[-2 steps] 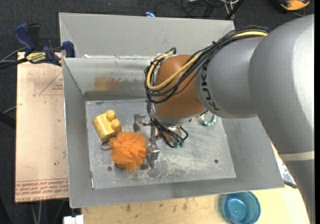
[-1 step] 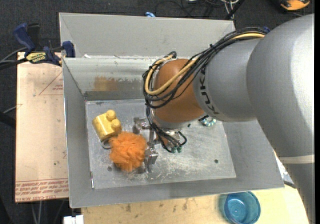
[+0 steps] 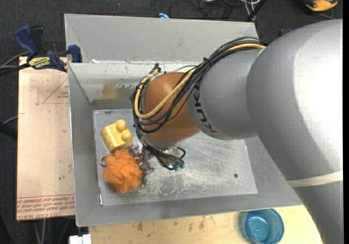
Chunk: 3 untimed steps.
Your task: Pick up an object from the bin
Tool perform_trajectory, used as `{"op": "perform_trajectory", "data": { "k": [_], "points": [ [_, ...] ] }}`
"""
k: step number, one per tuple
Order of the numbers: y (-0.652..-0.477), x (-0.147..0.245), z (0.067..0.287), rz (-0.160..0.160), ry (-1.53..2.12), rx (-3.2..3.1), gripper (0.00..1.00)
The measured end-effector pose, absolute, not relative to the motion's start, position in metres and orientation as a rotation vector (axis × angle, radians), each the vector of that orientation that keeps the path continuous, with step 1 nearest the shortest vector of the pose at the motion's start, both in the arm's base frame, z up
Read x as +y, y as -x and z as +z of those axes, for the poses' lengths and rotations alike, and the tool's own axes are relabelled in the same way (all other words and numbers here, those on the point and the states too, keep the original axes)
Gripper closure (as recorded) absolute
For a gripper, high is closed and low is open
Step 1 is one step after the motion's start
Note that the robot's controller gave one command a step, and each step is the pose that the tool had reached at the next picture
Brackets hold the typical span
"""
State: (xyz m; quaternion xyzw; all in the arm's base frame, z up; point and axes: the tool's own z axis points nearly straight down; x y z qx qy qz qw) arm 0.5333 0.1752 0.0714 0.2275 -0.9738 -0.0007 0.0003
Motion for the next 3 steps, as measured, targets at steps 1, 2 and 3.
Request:
{"op": "perform_trajectory", "data": {
  "k": [1,2,3],
  "points": [
    [-0.533,0.175,0.071,-0.002,-0.714,-3.059,1.00],
    [-0.519,0.197,0.095,0.004,-0.804,-3.030,1.00],
    [-0.517,0.231,0.131,-0.009,-1.183,-2.920,1.00]
  ]
}}
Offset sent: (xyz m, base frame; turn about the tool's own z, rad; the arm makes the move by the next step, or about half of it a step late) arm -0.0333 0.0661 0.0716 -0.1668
